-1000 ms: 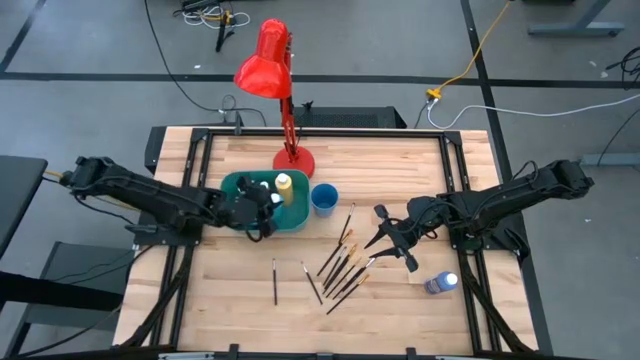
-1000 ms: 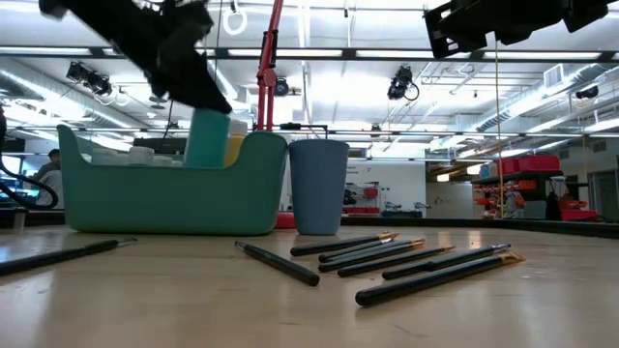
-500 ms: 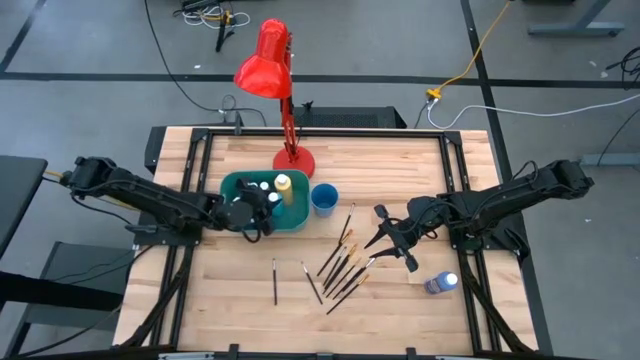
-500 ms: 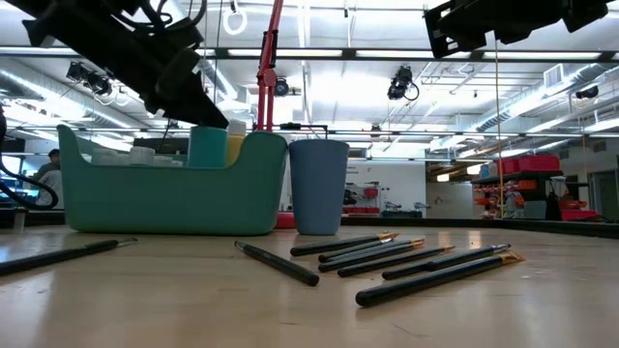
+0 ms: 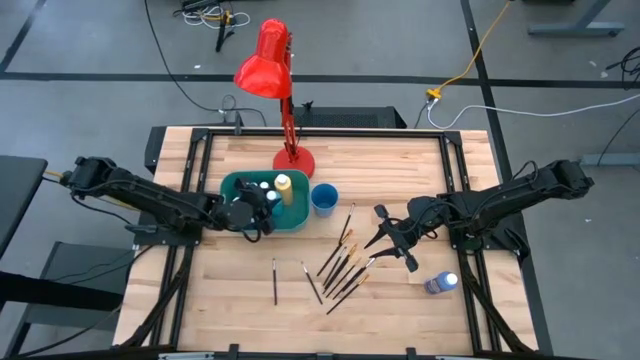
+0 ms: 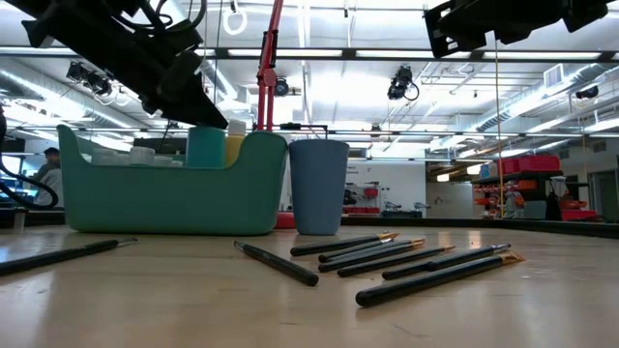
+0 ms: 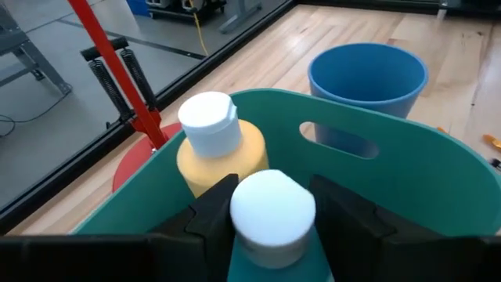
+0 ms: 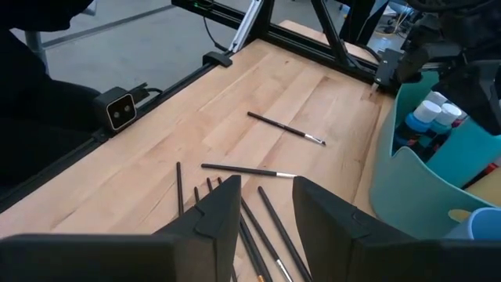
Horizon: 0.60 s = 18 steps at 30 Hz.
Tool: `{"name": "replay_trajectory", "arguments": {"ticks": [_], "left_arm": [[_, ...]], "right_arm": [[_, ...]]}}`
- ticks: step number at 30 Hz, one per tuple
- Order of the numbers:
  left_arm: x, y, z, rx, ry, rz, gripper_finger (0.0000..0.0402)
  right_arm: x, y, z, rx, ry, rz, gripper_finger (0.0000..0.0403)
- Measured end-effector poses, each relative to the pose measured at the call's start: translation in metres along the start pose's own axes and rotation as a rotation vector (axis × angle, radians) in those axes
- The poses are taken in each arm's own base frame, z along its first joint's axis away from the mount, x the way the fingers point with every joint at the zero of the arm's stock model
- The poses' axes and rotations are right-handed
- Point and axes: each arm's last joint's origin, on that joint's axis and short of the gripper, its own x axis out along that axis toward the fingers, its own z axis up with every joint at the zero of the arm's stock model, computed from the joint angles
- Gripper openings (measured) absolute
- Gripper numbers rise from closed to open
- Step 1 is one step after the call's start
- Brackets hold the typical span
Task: Pick & Place Paint Supplies
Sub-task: Put the light blue paint bottle into the green bin
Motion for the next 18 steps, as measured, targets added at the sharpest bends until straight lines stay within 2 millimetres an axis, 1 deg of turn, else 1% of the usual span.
{"name": "replay_trajectory", "arguments": {"ticks": [4, 8, 11, 15, 18], "left_arm": [[0.000, 0.001, 0.000, 0.001, -0.007, 0.019, 0.0185], [-0.001, 0.002, 0.003, 0.041, -0.024, 0.061, 0.0202], [-0.005, 0.001, 0.020, 0.040, -0.070, 0.072, 0.0208], [-0.014, 0.001, 0.047, 0.097, -0.130, 0.060, 0.0207], [-0.024, 0.001, 0.067, 0.108, -0.181, 0.043, 0.0207]], "right_arm": [[0.000, 0.000, 0.000, 0.000, 0.000, 0.000, 0.0127], [0.000, 0.000, 0.000, 0.000, -0.001, 0.000, 0.0127], [0.000, 0.000, 0.002, -0.004, -0.018, -0.005, 0.0127], [0.000, -0.001, 0.005, -0.008, -0.046, -0.017, 0.0127], [-0.001, -0.004, 0.009, -0.014, -0.084, -0.085, 0.0127]]}}
